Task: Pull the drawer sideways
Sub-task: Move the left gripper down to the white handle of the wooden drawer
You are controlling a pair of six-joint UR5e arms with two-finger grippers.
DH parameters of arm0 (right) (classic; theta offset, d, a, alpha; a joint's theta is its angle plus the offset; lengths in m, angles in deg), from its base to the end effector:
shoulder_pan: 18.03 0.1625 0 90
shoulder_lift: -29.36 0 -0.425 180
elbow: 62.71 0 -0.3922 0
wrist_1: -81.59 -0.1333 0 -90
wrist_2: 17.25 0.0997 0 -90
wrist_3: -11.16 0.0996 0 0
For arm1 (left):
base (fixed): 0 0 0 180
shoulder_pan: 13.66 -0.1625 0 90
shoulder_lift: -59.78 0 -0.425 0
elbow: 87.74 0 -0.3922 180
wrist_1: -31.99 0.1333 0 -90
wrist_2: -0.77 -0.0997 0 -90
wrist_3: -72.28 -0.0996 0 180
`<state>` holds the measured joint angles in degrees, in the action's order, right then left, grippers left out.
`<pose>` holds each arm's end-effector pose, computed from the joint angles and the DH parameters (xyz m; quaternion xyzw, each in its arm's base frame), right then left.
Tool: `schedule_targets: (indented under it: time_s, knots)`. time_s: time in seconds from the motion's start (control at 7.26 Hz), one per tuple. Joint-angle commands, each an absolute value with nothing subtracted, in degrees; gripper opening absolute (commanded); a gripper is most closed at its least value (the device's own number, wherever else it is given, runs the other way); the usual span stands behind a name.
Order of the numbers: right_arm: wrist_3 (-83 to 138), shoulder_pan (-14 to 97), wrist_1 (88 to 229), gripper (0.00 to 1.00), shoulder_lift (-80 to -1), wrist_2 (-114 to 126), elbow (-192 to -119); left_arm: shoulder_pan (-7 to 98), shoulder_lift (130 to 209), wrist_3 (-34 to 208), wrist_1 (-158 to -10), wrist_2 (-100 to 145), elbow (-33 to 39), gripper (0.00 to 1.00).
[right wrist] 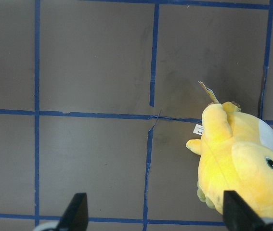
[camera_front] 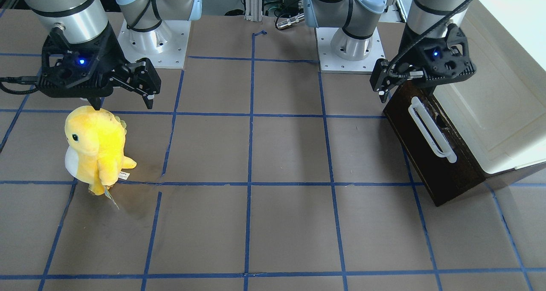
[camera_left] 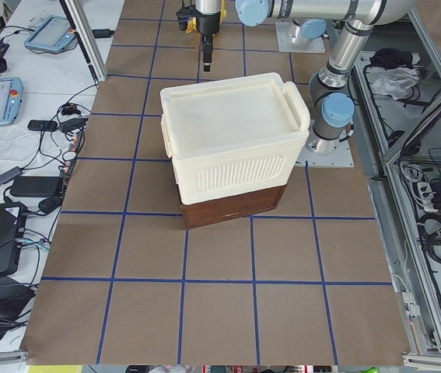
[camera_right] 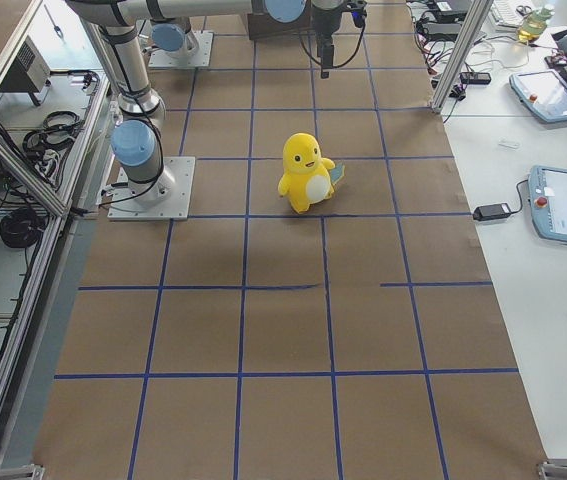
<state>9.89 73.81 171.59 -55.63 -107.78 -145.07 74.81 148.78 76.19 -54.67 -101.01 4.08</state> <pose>0.1494 -0.5285 0.5090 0.0270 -0.9994 0.0230 0.0045 -0.0999 -0.4915 0.4888 -0.0494 0.9933 -0.0240 0.1021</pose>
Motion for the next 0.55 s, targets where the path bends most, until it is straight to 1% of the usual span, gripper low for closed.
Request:
schedule_targets:
  time_s: [0.0,0.14,0.41]
  knots:
    - [9.9,73.8,171.6,1.00,-55.6,-107.8,-145.1,79.8,152.8,85.7,-52.6,-105.0,5.8,1.00]
    - [9.9,73.8,171.6,1.00,-55.6,-107.8,-145.1,81.8,154.8,90.0,-51.4,-109.7,7.7,1.00]
    - [9.9,73.8,171.6,1.00,-55.6,-107.8,-145.1,82.4,157.8,97.2,-51.4,-122.9,13.2,1.00]
